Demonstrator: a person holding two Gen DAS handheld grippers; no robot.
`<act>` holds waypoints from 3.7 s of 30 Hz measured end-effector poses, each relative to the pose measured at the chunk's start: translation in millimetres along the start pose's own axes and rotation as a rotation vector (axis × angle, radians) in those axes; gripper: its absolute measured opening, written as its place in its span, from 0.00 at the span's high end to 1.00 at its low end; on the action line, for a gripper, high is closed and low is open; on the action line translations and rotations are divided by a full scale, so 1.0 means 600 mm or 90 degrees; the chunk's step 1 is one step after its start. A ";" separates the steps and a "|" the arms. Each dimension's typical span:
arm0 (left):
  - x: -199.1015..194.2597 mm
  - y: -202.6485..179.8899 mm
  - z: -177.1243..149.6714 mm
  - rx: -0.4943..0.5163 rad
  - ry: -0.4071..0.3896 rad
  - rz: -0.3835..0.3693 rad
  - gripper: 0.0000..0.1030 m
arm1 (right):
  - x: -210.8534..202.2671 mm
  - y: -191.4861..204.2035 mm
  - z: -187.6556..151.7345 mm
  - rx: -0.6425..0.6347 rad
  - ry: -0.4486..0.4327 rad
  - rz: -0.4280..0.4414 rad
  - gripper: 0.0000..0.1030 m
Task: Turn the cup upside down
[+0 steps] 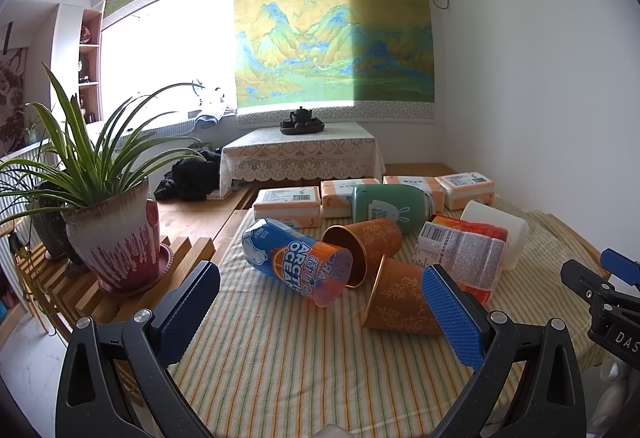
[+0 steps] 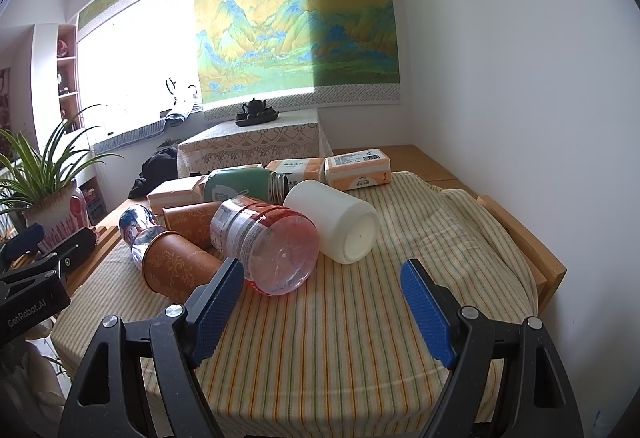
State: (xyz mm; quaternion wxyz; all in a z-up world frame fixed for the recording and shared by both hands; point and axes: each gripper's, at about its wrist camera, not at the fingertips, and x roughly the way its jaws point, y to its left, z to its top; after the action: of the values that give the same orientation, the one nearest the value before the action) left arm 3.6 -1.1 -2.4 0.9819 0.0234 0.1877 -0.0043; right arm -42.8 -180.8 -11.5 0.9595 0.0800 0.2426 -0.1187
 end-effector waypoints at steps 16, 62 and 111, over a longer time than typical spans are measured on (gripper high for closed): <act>0.010 0.010 -0.005 -0.001 0.007 0.003 0.01 | 0.007 0.002 -0.002 0.000 0.010 0.003 0.25; 0.373 0.173 0.068 -0.289 0.399 0.003 0.08 | 0.028 -0.033 -0.001 0.027 0.025 0.010 0.25; 0.270 0.186 -0.023 -0.303 0.515 -0.164 0.20 | 0.014 -0.002 -0.001 0.004 0.020 0.024 0.25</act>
State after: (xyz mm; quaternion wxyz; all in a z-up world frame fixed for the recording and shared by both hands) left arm 151.1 111.0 -70.2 0.7997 -0.2252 0.5518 -0.0733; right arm -36.4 -183.6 -16.2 0.9574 0.0890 0.2559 -0.1001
